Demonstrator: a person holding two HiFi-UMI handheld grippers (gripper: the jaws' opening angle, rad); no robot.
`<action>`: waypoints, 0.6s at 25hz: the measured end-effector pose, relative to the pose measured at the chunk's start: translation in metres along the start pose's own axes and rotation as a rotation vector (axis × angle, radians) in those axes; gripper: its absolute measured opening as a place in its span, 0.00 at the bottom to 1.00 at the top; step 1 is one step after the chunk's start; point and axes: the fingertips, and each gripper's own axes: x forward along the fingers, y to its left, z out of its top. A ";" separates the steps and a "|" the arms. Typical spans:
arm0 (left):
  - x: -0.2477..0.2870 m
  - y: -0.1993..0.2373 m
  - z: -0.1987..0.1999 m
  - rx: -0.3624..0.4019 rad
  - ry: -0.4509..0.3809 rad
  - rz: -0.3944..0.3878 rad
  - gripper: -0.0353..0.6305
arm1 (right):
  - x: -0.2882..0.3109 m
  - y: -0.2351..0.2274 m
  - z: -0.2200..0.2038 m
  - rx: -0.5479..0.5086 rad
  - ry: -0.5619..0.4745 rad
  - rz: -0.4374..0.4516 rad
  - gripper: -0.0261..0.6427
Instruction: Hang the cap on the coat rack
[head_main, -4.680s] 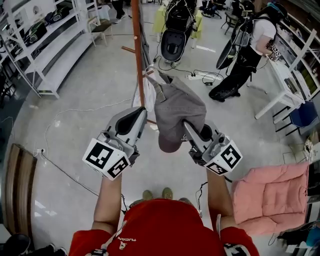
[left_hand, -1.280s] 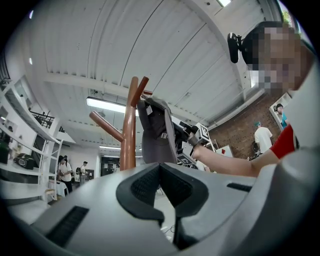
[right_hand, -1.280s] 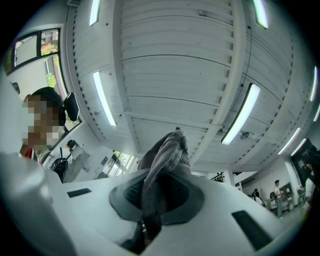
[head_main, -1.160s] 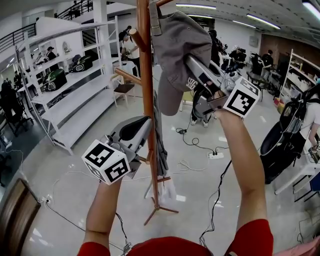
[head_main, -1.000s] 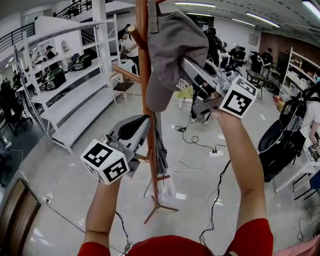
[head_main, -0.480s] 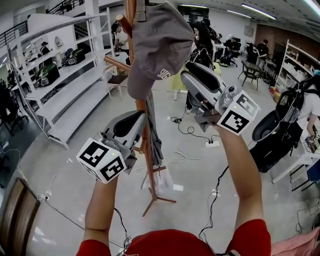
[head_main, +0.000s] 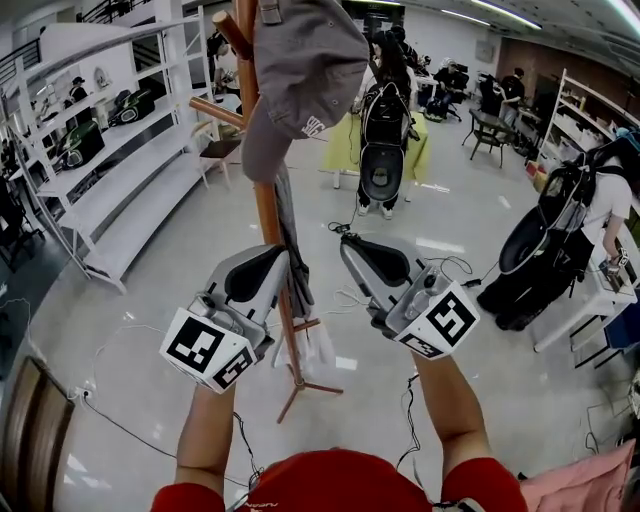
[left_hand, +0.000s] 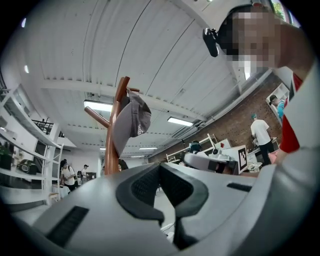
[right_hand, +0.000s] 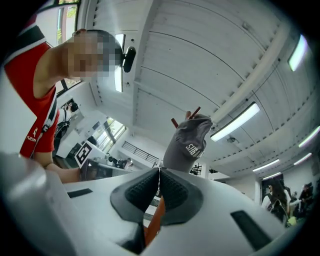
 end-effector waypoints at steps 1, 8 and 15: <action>-0.002 -0.006 -0.003 0.002 0.001 -0.004 0.07 | -0.006 0.007 -0.006 -0.004 0.010 -0.010 0.08; -0.024 -0.034 -0.030 -0.029 0.010 -0.021 0.07 | -0.038 0.049 -0.055 0.021 0.096 -0.050 0.08; -0.032 -0.042 -0.064 -0.046 0.034 -0.020 0.07 | -0.057 0.060 -0.084 0.098 0.124 -0.088 0.08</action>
